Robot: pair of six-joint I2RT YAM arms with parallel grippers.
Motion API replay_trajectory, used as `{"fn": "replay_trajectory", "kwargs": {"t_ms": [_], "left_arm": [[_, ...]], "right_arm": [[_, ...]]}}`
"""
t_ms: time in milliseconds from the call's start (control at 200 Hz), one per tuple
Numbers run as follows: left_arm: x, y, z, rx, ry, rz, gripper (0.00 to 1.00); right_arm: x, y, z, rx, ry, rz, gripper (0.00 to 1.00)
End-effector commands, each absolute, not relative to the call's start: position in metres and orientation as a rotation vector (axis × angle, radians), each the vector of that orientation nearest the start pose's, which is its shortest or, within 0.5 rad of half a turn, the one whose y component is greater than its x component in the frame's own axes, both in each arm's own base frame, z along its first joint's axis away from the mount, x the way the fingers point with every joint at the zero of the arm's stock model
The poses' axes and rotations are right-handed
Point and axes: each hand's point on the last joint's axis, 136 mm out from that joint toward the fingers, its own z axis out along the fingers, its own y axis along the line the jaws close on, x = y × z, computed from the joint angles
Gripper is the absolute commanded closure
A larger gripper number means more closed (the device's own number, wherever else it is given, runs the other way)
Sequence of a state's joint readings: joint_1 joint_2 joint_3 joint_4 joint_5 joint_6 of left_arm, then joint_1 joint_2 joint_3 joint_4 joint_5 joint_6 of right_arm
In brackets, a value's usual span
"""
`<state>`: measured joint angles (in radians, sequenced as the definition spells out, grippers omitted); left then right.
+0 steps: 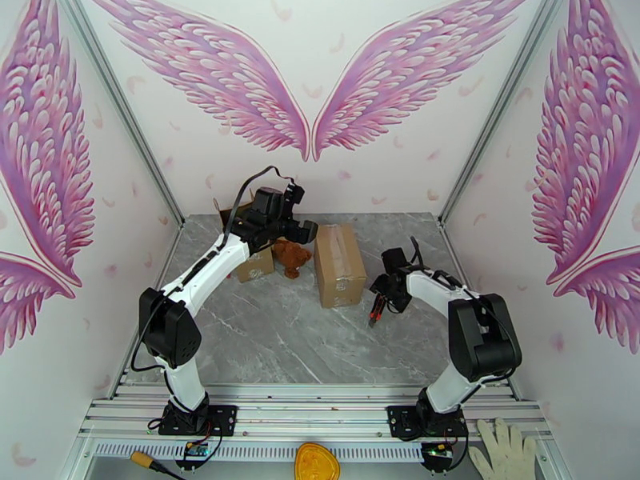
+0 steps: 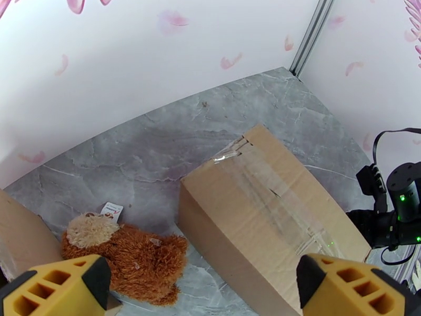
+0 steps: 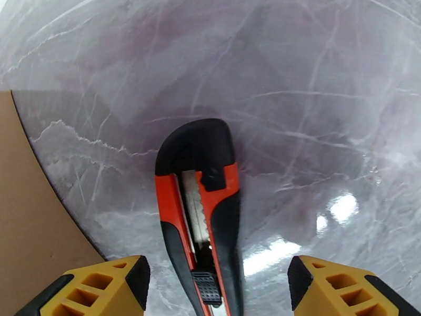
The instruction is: Unpack the express box
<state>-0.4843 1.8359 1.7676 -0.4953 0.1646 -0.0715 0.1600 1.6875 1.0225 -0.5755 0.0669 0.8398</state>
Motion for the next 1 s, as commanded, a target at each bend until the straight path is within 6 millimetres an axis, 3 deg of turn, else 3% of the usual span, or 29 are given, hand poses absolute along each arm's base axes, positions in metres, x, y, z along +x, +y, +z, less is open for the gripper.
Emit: {"fn": "replay_trajectory", "kwargs": {"t_ms": [0,360,610,835,994], "left_arm": [[0.462,-0.275,0.298,0.540,2.061,-0.512,0.01],[0.461,-0.275,0.293,0.533,2.080,-0.516,0.01],[0.459,-0.270,0.291,0.530,2.087,-0.489,0.01],[0.459,-0.262,0.303,0.540,2.060,-0.449,0.01],[0.460,-0.260,0.309,0.542,2.048,-0.446,0.01]], "right_arm": [[0.372,0.052,0.041,0.980,2.609,0.191,0.29],[0.385,0.061,0.029,0.962,2.642,0.158,0.38],[0.378,0.058,0.017,0.952,2.698,0.072,0.40],[0.374,0.053,0.012,0.959,2.710,0.000,0.51],[0.374,0.047,0.022,0.963,2.660,-0.022,0.59]]}}
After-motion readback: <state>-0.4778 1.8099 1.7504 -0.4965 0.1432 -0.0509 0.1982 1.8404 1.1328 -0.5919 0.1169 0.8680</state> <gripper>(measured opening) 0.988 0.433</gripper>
